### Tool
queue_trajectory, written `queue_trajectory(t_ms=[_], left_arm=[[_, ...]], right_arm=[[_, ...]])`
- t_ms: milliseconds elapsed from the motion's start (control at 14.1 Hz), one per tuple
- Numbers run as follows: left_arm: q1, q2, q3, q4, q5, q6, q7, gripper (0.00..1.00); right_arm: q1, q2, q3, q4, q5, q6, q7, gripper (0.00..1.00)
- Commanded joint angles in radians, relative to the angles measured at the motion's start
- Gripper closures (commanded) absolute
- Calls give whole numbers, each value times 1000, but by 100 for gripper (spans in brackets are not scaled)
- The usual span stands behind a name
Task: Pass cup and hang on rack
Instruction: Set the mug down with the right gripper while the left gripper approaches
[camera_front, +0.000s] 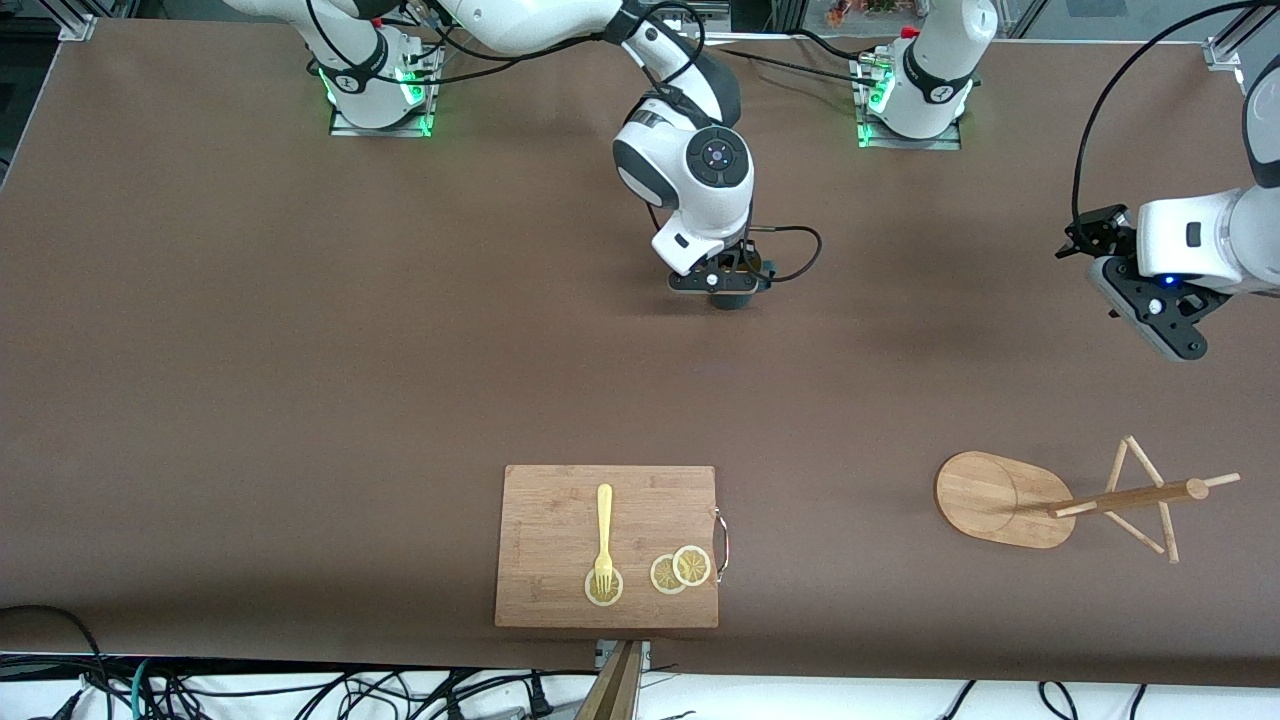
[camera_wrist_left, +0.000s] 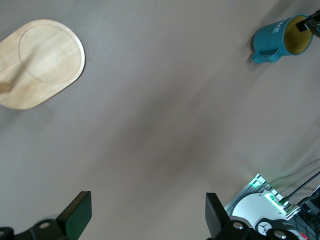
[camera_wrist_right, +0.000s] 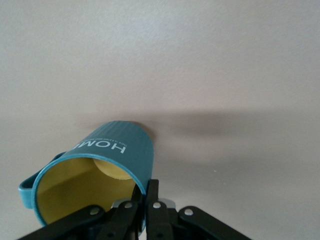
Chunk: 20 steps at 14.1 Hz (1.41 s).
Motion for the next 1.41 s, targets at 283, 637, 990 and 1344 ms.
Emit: queue_trajectory(t_ms=[283,637,990,1344], left_arm=[[5,23,-1,-17,-62,35,-19,0],[-1,40,-2,-109,-157,133,1,0],[-9,48,-5,-282,-345,291,271,0],[-32,86,-67,-426,-512,507,590,0]], right_arm=[[30,45,-19,39,-6,32,22,97],[26,31,-22,42,-5,20,28,53],[-9,-39,-22,115,6,-156,24,37],[-166,-214,-16,119,31,-329,-48,9]])
